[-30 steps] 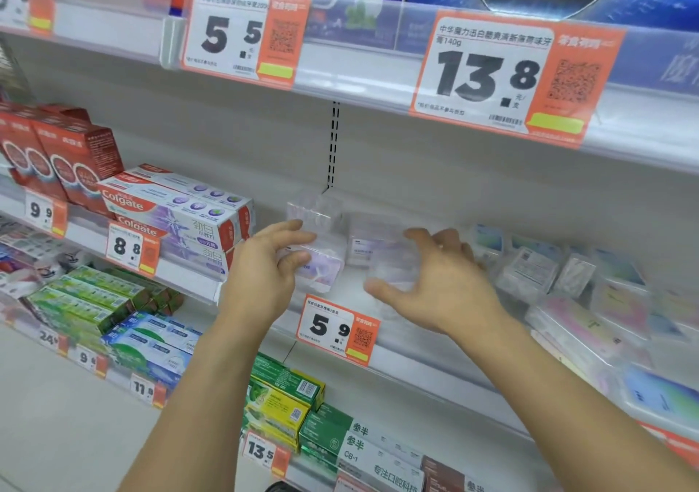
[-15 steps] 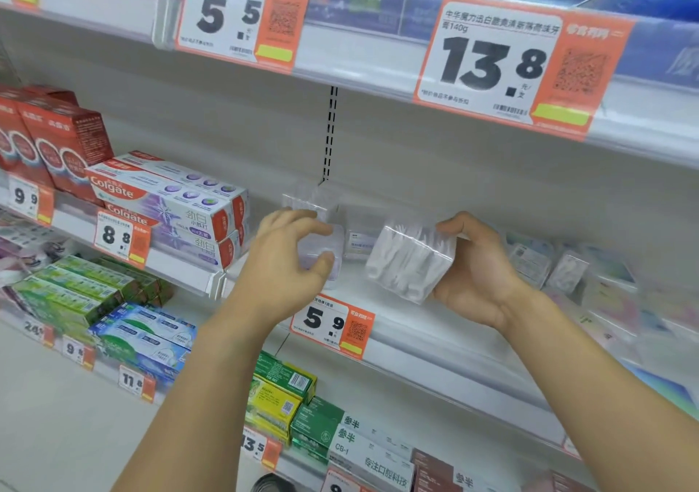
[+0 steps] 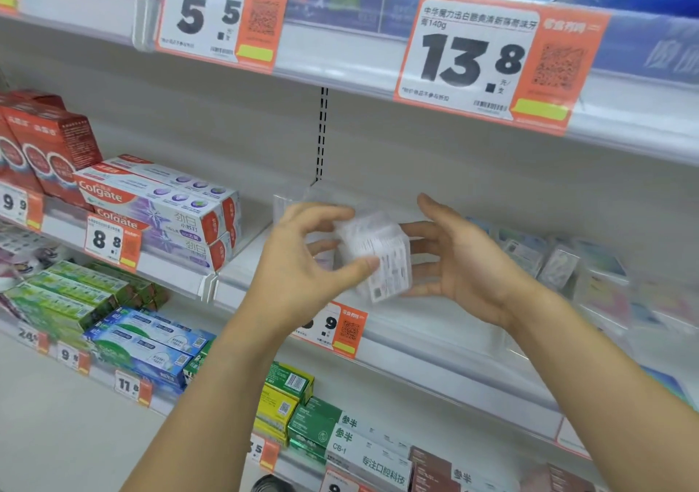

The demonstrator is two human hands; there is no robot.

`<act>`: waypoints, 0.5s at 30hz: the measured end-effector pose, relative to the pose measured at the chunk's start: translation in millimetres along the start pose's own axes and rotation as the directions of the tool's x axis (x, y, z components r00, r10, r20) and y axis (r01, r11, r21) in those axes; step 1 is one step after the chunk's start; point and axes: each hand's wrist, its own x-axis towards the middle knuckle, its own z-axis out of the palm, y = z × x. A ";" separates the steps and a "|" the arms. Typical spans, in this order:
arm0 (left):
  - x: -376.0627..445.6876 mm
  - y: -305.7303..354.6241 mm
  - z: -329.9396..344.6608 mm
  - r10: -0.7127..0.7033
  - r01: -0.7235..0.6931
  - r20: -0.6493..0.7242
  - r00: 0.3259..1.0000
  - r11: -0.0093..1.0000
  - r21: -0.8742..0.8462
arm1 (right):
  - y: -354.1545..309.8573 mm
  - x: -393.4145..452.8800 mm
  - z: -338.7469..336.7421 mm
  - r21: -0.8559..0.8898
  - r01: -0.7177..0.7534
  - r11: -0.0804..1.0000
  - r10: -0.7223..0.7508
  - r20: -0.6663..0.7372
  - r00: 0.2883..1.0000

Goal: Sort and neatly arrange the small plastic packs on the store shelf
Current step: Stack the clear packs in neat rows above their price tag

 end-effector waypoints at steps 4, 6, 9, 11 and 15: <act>-8.5 6.8 16.9 0.130 -0.141 0.114 0.985 0.986 0.094 | 0.3 2.7 3.5 -0.174 -0.007 0.985 0.010 0.018 1.000; -9.1 12.9 21.3 0.088 -0.080 0.090 0.992 0.992 -0.095 | 4.6 7.2 2.1 -0.148 0.003 0.989 -0.007 -0.025 1.000; -5.5 14.9 19.6 -0.069 0.057 -0.071 0.995 0.984 -0.167 | 14.3 13.4 -10.2 0.063 0.138 0.988 -0.140 0.027 0.990; -2.2 9.0 15.0 -0.246 0.253 0.061 0.967 0.948 -0.193 | 21.1 14.8 -17.9 0.167 0.258 0.952 -0.279 0.120 0.953; -3.7 1.3 10.0 -0.280 0.350 0.251 0.926 0.888 -0.299 | 23.6 14.2 -26.7 0.105 0.292 0.951 -0.309 0.221 0.925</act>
